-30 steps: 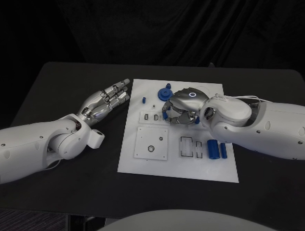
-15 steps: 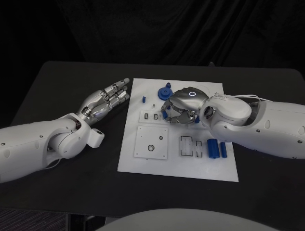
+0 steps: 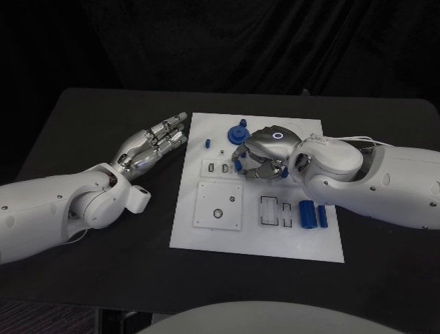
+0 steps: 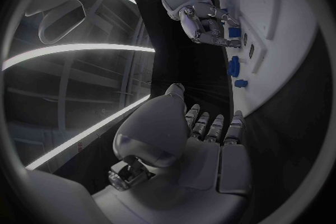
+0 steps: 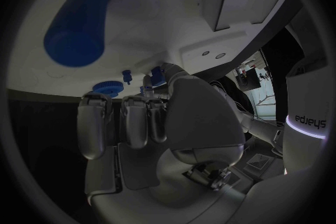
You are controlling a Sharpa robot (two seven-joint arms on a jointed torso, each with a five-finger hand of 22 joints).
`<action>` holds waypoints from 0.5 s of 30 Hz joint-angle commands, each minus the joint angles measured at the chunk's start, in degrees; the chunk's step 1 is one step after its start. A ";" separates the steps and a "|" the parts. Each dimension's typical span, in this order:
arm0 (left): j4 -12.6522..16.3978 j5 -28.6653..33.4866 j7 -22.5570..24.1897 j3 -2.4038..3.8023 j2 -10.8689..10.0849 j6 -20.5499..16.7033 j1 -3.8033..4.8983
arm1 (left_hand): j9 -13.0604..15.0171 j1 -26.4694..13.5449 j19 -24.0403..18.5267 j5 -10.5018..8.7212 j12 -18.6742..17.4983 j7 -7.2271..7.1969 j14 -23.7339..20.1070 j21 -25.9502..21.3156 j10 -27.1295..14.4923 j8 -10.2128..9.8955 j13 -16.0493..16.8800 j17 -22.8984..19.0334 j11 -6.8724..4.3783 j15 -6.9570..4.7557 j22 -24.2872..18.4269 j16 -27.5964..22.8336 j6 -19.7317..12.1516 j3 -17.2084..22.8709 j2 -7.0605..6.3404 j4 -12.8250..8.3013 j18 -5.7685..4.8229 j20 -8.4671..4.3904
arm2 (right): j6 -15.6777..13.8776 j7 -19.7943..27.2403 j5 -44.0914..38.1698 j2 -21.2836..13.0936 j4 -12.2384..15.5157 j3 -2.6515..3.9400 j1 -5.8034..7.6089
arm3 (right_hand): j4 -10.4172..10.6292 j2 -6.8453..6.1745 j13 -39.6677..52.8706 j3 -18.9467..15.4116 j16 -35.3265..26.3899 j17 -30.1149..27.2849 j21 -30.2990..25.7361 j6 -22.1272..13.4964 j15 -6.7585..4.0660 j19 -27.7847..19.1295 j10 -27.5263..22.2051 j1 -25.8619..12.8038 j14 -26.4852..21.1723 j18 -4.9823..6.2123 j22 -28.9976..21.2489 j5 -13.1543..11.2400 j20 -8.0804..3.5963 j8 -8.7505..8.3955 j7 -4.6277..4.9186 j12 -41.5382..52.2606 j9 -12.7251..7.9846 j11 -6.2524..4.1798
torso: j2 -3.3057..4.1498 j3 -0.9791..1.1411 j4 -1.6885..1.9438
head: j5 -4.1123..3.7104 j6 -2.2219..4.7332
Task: Assemble the parts on the task board
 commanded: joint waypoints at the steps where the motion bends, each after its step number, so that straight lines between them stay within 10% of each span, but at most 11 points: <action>1: 0.13 -0.38 3.29 0.03 -0.11 0.68 0.01 | 0.03 0.71 0.08 0.19 0.25 0.30 0.08 0.12 0.02 0.00 0.06 -0.02 0.33 0.40 -0.05 -0.04 -0.03 0.25 0.03 0.04 1.05 0.38 | -1.66 -0.08 -0.36 -0.47 0.06 0.01 -0.16 | 1.20 -0.56 15.10 -0.67 -0.19 8.17 -0.08 -0.70 0.35 4.00 6.03 -1.37 4.75 -0.25 13.59 0.20 0.37 -0.04 -0.03 0.15 -0.29 0.26 | -0.01 -0.01 -0.02 | 0.15 0.00; 13: 0.39 -0.38 3.36 0.03 -0.40 -0.02 0.01 | 0.05 0.71 0.05 0.18 0.29 0.34 0.02 0.10 0.05 0.03 0.07 -0.04 0.30 0.37 -0.05 -0.06 0.12 0.26 -0.04 0.02 1.05 0.38 | -12.68 3.60 0.32 -3.54 2.81 0.24 0.58 | 3.72 -2.17 15.10 -2.98 0.13 8.53 0.37 -6.38 0.35 4.25 6.03 -4.69 4.83 -0.36 13.76 0.41 0.43 -0.20 -0.46 0.15 -2.31 -0.07 | -0.01 0.01 0.03 | -0.19 1.00; 14: 0.42 -0.38 3.38 0.03 -0.43 -0.09 0.01 | 0.06 0.71 0.03 0.18 0.30 0.37 -0.03 0.08 0.06 0.04 0.07 -0.05 0.27 0.33 -0.06 -0.08 0.14 0.25 -0.10 0.00 1.05 0.37 | -13.34 3.77 0.59 -3.91 3.20 0.27 0.78 | 3.54 -4.61 15.10 -6.74 0.17 8.59 0.37 -7.85 -0.16 4.21 6.03 -7.03 4.80 -0.37 13.76 -19.92 -0.21 0.02 -0.80 0.15 -2.96 -0.55 | 0.00 0.02 0.01 | -0.07 1.12; 15: 0.46 -0.38 3.40 0.03 -0.48 -0.20 0.01 | 0.06 0.71 0.03 0.18 0.30 0.37 -0.03 0.08 0.06 0.04 0.07 -0.05 0.27 0.33 -0.06 -0.08 0.14 0.25 -0.10 0.00 1.05 0.37 | -14.08 3.93 0.92 -4.41 3.70 0.29 1.04 | 3.93 -4.62 15.10 -6.04 0.18 8.60 0.39 -8.14 -0.09 4.22 6.03 -6.05 4.80 -0.38 13.76 -20.40 -0.19 -0.06 -0.82 0.15 -3.13 -0.52 | 0.01 0.01 0.00 | 0.02 1.20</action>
